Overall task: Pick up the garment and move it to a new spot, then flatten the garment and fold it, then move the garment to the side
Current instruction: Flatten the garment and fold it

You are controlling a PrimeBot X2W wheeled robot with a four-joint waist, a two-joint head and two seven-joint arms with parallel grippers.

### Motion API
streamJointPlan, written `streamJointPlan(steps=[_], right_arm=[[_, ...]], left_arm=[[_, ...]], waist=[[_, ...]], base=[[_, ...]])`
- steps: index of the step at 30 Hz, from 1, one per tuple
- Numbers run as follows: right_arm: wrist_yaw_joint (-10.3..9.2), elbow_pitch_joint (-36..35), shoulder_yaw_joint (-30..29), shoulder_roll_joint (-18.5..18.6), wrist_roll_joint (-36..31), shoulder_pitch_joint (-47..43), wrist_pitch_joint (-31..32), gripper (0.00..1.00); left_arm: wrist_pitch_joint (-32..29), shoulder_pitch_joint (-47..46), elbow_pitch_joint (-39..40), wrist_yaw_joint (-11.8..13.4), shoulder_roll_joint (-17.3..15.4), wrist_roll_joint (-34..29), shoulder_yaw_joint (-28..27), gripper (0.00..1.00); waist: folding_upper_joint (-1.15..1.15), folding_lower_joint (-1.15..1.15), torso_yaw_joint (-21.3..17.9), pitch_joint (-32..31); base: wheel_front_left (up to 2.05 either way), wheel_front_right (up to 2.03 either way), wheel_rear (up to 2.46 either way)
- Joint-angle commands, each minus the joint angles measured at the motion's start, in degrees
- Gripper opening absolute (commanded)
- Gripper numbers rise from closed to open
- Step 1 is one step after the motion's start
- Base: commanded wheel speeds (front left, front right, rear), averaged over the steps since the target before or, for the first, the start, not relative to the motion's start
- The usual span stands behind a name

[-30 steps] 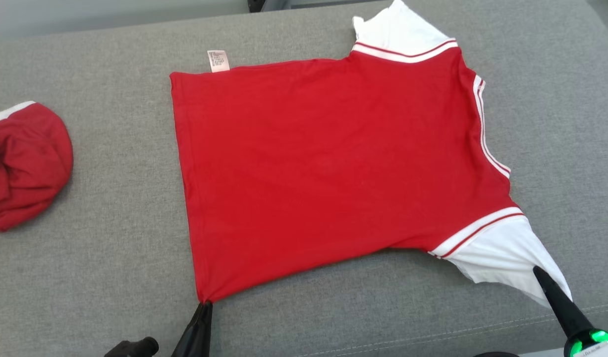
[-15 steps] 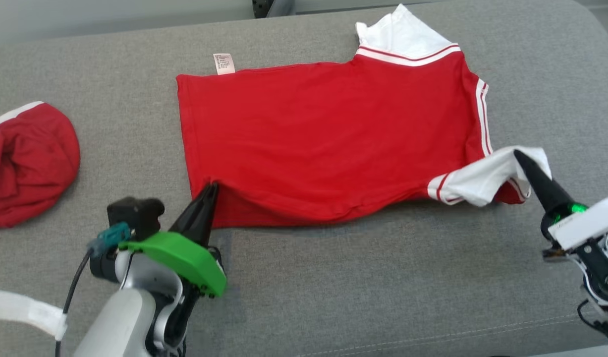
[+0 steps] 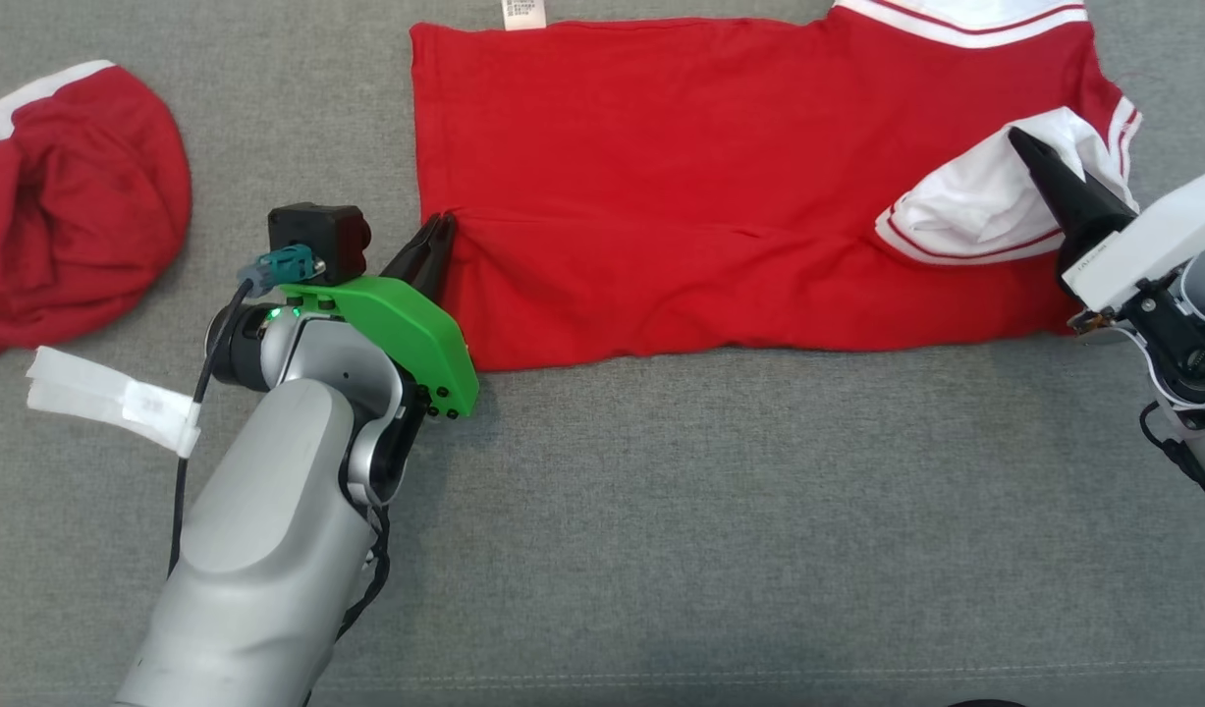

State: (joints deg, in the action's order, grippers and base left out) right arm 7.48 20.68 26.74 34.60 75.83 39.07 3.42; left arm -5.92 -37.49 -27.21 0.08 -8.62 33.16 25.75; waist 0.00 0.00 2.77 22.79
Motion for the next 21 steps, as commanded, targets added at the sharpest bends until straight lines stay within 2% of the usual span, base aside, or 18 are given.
streamJointPlan(steps=[1,5,12,13,14,15,16,21], right_arm=[[0.02,1.48,0.88,-0.59,-1.23,1.87,0.60,0.00],[0.02,5.06,3.10,-1.72,-3.22,4.86,1.39,0.00],[0.02,9.42,5.34,-2.00,-4.76,6.58,0.66,0.00],[0.02,9.95,5.59,-1.98,-5.49,6.84,-0.11,0.49],[0.02,10.49,5.91,-1.86,-6.45,7.09,-1.24,1.00],[0.02,11.20,6.30,-1.85,-7.19,7.11,-2.00,1.00],[0.02,11.44,6.87,-1.71,-8.50,7.29,-2.98,1.00],[0.02,10.49,10.25,1.96,-16.49,7.15,-7.98,1.00]], left_arm=[[0.62,-1.98,-2.25,-0.13,0.59,-0.30,0.11,0.00],[1.76,-4.16,-7.44,-0.70,1.79,-0.42,0.75,0.00],[3.96,-5.82,-12.39,-3.14,3.46,0.51,2.05,0.00],[4.21,-5.92,-12.84,-3.35,3.59,0.64,2.17,0.05],[4.57,-5.87,-13.30,-3.37,3.71,0.77,2.23,0.14],[4.72,-5.62,-13.59,-3.45,3.78,0.91,2.31,0.61],[4.95,-5.19,-13.80,-3.49,3.74,1.03,2.34,1.00],[5.92,-0.69,-11.32,-2.96,2.15,1.63,1.88,1.00]], waist=[[0.00,0.00,2.55,2.57],[0.00,0.00,2.88,2.55],[0.00,0.00,2.61,1.63],[0.00,0.00,2.38,1.41],[0.00,0.00,2.12,1.11],[0.00,0.00,1.81,0.75],[0.00,0.00,1.46,0.35],[0.00,0.00,-0.26,-2.33]], base=[[0.00,0.00,0.00],[0.00,0.00,0.00],[0.00,0.00,0.00],[0.00,0.00,0.00],[0.00,0.00,0.00],[0.00,0.00,0.00],[0.00,0.00,0.00],[0.00,0.00,0.00]])
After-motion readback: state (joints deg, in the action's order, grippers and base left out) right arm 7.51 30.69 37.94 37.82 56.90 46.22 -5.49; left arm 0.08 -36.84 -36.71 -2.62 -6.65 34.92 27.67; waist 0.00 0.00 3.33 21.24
